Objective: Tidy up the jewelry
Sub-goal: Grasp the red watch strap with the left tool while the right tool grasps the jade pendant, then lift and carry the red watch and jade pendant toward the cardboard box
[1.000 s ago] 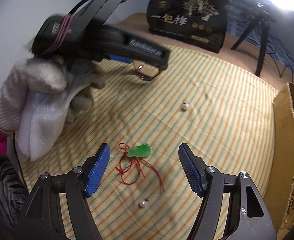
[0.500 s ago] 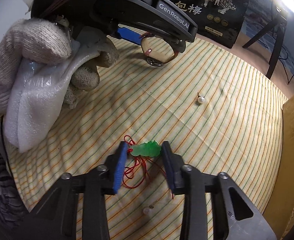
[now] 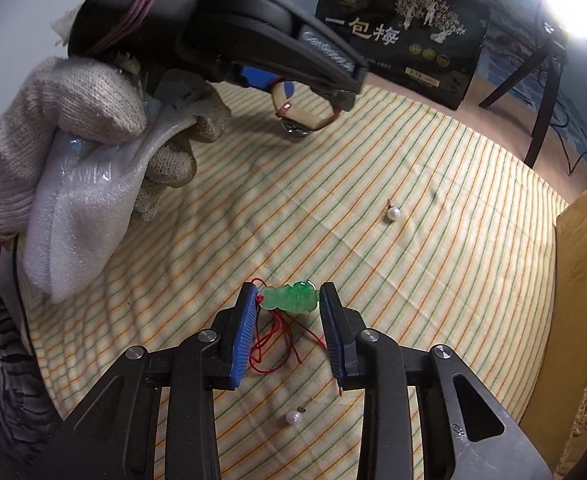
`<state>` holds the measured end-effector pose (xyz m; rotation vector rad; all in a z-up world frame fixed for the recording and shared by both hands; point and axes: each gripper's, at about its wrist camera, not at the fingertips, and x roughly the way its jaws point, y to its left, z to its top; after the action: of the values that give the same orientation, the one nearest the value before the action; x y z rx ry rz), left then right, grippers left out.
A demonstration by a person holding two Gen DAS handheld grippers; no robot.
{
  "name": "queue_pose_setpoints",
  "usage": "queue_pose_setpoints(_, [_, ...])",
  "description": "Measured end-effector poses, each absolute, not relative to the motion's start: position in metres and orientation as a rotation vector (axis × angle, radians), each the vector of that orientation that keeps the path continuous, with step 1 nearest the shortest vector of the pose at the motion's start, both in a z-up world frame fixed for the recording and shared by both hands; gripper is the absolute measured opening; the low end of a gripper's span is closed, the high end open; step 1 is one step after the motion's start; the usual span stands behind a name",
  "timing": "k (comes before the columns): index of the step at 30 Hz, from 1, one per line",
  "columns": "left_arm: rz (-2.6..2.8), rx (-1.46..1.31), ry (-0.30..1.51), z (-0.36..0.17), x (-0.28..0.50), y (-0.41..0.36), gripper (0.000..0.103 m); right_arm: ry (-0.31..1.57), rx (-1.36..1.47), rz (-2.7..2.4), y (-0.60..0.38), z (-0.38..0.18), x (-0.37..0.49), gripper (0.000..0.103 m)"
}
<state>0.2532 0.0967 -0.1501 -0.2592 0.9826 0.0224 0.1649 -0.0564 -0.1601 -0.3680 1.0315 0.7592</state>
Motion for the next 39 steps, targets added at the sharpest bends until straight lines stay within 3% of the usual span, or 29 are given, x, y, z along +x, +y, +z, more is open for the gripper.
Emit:
queue_pose_setpoints(17, [-0.014,-0.251,0.854,-0.091,0.232,0.084,0.059,0.910,-0.272,0.720,-0.092,-0.094,0.156,0.030])
queue_pose_setpoints(39, [-0.184,-0.203,0.775,-0.041,0.217,-0.005,0.059,0.728,-0.025,0.504,-0.219,-0.004,0.187,0.030])
